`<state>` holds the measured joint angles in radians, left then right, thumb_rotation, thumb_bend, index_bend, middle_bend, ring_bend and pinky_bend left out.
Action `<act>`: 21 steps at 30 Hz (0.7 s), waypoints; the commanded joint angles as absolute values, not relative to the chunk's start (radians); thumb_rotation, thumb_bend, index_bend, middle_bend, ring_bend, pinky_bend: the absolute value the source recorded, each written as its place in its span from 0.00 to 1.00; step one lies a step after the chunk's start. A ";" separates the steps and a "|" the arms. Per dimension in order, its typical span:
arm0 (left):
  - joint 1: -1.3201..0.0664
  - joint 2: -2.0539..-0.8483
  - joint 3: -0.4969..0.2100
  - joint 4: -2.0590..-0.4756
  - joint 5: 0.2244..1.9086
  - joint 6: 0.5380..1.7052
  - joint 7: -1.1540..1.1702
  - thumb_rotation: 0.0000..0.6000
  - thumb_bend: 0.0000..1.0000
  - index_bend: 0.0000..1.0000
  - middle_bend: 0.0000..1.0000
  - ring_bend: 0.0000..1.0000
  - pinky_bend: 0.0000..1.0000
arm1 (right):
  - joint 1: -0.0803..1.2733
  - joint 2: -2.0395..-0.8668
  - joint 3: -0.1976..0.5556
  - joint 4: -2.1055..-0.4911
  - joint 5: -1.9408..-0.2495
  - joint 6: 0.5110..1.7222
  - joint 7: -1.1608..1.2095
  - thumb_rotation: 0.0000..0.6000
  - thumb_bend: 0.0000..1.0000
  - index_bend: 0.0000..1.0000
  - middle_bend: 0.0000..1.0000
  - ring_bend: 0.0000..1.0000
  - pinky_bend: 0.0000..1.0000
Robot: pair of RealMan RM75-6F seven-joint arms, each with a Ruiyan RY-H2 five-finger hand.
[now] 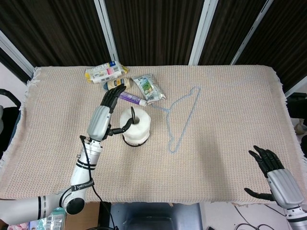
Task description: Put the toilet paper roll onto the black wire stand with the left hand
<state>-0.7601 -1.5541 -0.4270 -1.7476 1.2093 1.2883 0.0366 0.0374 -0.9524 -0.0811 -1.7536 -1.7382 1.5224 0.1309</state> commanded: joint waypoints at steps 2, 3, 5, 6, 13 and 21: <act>-0.751 -1.541 -0.414 -1.775 1.231 1.294 0.035 1.00 0.38 0.00 0.00 0.00 0.03 | 0.038 -0.953 -0.081 -1.753 -1.740 1.522 0.130 1.00 0.18 0.00 0.00 0.00 0.00; -0.746 -1.534 -0.406 -1.786 1.243 1.298 0.035 1.00 0.38 0.00 0.00 0.00 0.03 | 0.038 -0.953 -0.081 -1.753 -1.740 1.521 0.130 1.00 0.18 0.00 0.00 0.00 0.00; -0.726 -1.507 -0.374 -1.816 1.286 1.308 0.043 1.00 0.37 0.00 0.00 0.00 0.03 | 0.038 -0.954 -0.082 -1.751 -1.740 1.520 0.127 1.00 0.18 0.00 0.00 0.00 0.00; -0.714 -1.490 -0.353 -1.830 1.310 1.313 0.051 1.00 0.37 0.00 0.00 0.00 0.03 | 0.038 -0.955 -0.082 -1.751 -1.741 1.519 0.126 1.00 0.18 0.00 0.00 0.00 0.00; -0.497 -1.252 -0.131 -1.905 1.553 1.473 0.024 1.00 0.40 0.00 0.00 0.00 0.03 | 0.034 -0.962 -0.087 -1.753 -1.751 1.519 0.102 1.00 0.18 0.00 0.00 0.00 0.00; -0.208 -1.216 0.105 -1.551 1.696 1.709 -0.068 1.00 0.41 0.00 0.01 0.00 0.03 | 0.050 -0.992 -0.085 -1.763 -1.738 1.470 0.040 1.00 0.18 0.00 0.00 0.00 0.00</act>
